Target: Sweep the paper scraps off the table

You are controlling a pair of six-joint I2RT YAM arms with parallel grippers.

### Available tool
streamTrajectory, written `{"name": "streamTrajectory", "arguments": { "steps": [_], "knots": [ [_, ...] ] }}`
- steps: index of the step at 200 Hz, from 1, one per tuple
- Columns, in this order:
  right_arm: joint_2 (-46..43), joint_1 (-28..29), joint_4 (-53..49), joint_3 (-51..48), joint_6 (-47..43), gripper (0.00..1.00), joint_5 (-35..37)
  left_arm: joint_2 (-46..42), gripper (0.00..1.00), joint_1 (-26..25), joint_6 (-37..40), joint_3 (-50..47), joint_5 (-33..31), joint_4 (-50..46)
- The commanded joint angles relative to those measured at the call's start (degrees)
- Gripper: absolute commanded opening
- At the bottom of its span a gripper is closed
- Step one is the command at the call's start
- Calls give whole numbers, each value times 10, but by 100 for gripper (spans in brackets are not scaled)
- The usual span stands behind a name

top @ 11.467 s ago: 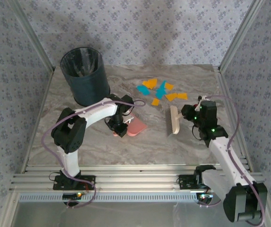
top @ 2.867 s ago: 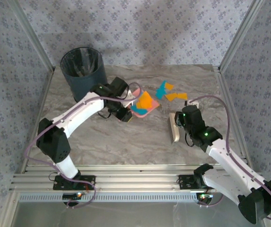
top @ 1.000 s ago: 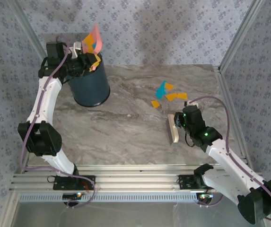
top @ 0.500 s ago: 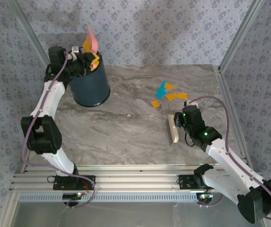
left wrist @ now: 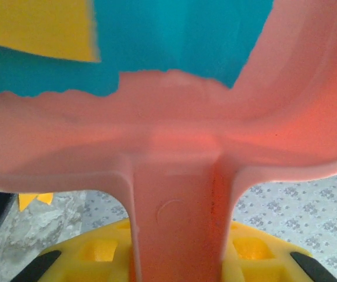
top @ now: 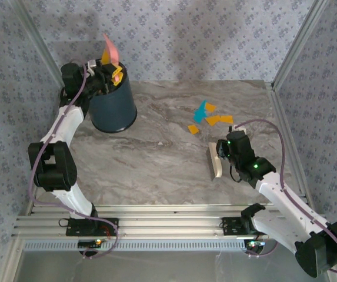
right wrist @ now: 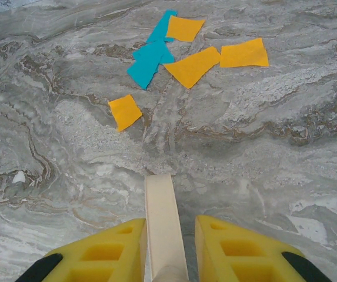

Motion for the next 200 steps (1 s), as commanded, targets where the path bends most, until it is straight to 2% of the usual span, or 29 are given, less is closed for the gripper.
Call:
{"name": "streamTrajectory", "arguments": {
  "steps": [1,64,101,150,200],
  "knots": [
    [-2,-1,14,8,8,0,0,6,0,6,-80,-9,-13,126],
    [0,-1,14,8,10,0,0,23,0,1,-189,-33,-44,260],
    [0,0,15,9,11,0,0,34,0,-9,-219,-35,-60,297],
    [-1,0,12,7,10,0,1,59,0,-25,-293,-42,-96,394],
    [-2,0,11,7,10,0,1,68,0,-35,-312,-51,-105,433]
  ]
}}
